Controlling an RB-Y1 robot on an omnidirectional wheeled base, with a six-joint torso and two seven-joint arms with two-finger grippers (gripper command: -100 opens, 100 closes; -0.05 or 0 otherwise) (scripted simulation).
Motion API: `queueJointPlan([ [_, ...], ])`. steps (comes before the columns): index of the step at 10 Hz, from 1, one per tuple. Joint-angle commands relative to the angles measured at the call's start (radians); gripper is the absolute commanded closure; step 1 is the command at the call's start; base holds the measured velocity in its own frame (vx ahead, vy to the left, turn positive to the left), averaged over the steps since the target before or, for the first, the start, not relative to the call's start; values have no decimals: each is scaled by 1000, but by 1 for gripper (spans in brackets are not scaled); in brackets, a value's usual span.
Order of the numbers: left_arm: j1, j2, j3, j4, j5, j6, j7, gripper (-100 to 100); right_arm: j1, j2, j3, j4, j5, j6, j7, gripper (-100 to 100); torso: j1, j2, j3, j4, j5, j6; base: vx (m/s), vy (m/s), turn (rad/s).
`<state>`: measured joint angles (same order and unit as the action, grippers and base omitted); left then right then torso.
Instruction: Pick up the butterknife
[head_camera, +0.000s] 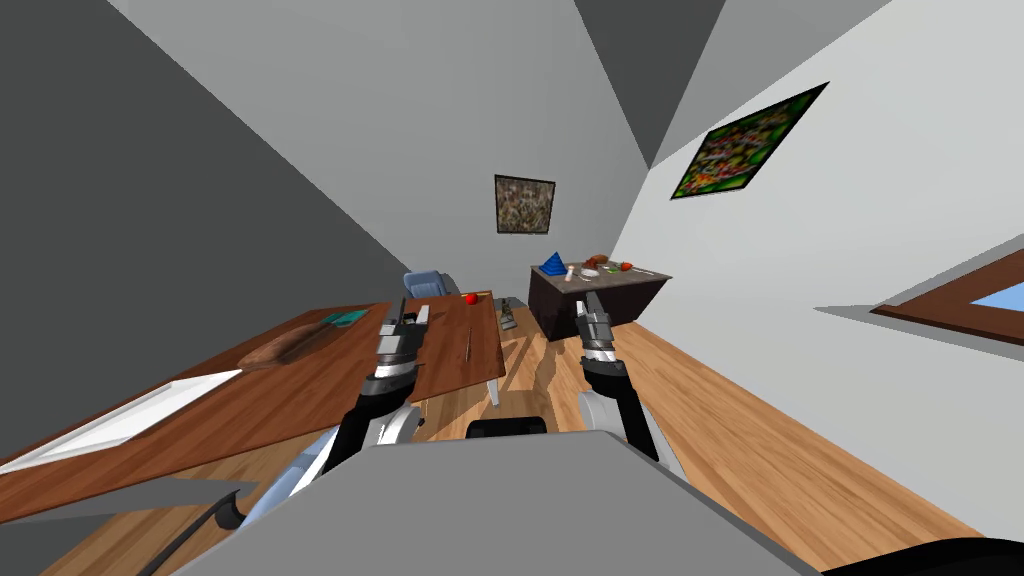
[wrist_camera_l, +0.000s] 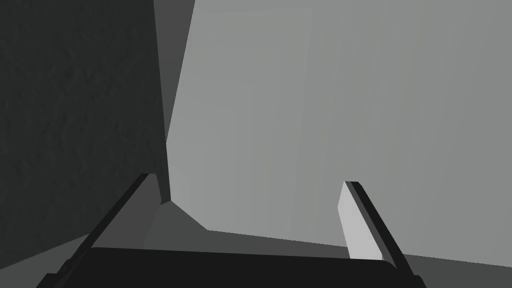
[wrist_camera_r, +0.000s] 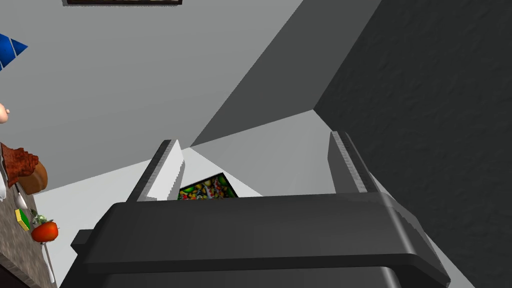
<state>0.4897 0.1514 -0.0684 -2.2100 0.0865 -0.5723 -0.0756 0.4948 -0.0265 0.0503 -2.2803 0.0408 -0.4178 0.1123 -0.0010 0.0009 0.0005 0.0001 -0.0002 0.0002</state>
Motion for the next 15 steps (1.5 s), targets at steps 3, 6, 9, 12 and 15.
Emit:
queueJointPlan([
  [3, -32, 90, 0, 83, 1, 39, 2, -100, 0, 0, 0, 0, 0, 0, 0, 0, -1, 1, 0, 0, 0, 0, -24, -32, -61],
  [6, -64, 158, -3, 167, 0, 67, 3, -100, 0, 0, 0, 0, 0, 0, 0, 0, 0, 0, 0, 0, 0, 0, -12, -22, -54],
  [9, -100, 226, -6, 246, -3, 99, 4, -100, 0, 0, 0, 0, 0, 0, 0, 0, -1, 0, 0, 0, 0, 0, -19, -31, -74],
  [12, -119, 260, -8, 319, -6, 116, 4, -100, 0, 0, 0, 0, 0, 0, 0, 0, 0, 0, 0, 0, 0, 0, -16, -24, -63],
  [15, -159, 325, -14, 414, -12, 152, 5, -100, 0, 0, 0, 0, 0, 0, 0, 0, 0, 0, 0, 0, 0, -1, -13, -28, -81],
])
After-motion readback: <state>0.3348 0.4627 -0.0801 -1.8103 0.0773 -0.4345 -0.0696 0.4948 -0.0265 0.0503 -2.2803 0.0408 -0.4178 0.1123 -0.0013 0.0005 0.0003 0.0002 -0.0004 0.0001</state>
